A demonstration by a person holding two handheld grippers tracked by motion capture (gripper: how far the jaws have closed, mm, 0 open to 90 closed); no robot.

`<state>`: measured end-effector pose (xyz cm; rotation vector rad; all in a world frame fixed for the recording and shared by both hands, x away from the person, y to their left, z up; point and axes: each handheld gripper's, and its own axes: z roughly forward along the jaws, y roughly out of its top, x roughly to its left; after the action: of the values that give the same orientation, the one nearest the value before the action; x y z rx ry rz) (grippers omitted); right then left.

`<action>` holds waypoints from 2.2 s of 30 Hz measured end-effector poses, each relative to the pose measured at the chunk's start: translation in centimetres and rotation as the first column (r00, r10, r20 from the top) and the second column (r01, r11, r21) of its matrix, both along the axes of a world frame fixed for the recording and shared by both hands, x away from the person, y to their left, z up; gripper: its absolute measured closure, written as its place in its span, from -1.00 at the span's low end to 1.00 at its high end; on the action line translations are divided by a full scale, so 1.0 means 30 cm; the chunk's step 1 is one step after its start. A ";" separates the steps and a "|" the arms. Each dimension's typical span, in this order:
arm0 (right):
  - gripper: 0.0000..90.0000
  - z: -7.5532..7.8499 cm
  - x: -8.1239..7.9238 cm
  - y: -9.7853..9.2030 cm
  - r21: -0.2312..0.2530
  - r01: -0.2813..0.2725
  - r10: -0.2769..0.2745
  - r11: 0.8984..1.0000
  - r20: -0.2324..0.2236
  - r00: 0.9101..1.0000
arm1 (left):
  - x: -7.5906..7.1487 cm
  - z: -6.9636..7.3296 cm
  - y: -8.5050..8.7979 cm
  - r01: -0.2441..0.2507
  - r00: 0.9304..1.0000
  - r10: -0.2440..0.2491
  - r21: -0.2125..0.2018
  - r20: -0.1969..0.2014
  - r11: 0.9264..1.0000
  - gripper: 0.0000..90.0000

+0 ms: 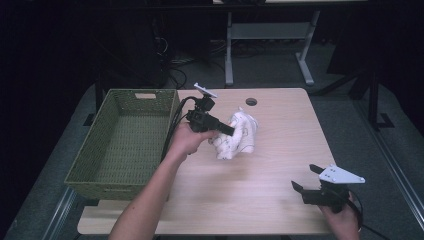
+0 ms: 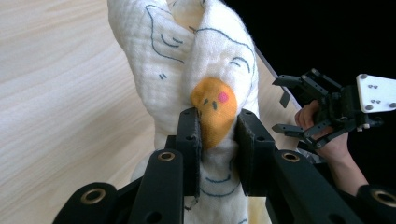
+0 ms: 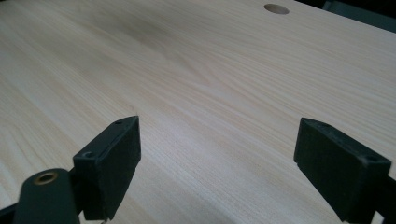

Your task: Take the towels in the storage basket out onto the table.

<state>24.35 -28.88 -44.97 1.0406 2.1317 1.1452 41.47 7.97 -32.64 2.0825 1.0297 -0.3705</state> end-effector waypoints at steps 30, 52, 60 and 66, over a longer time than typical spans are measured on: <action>-0.68 0.000 -0.003 0.005 -0.001 -0.009 0.009 1.000 -0.004 1.000 | 0.006 -0.236 -0.125 -0.027 0.997 0.029 0.023 -0.075 0.999 0.52; -0.68 0.000 0.000 0.008 -0.003 -0.010 0.010 1.000 -0.009 1.000 | -0.016 -0.240 -0.092 -0.045 0.999 0.045 0.007 -0.030 0.999 -0.09; -0.68 0.000 0.001 0.005 0.007 -0.005 0.005 1.000 -0.018 1.000 | -0.033 -0.225 -0.071 -0.040 0.999 0.040 -0.008 -0.004 0.999 -0.19; -0.68 -0.001 0.003 0.004 0.003 -0.006 0.006 1.000 -0.016 1.000 | -0.044 -0.218 -0.066 -0.041 0.999 0.042 -0.006 0.016 0.999 -0.31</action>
<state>24.44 -28.76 -45.00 1.0484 2.1479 1.1464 40.15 5.99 -39.18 2.0531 1.0596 -0.3346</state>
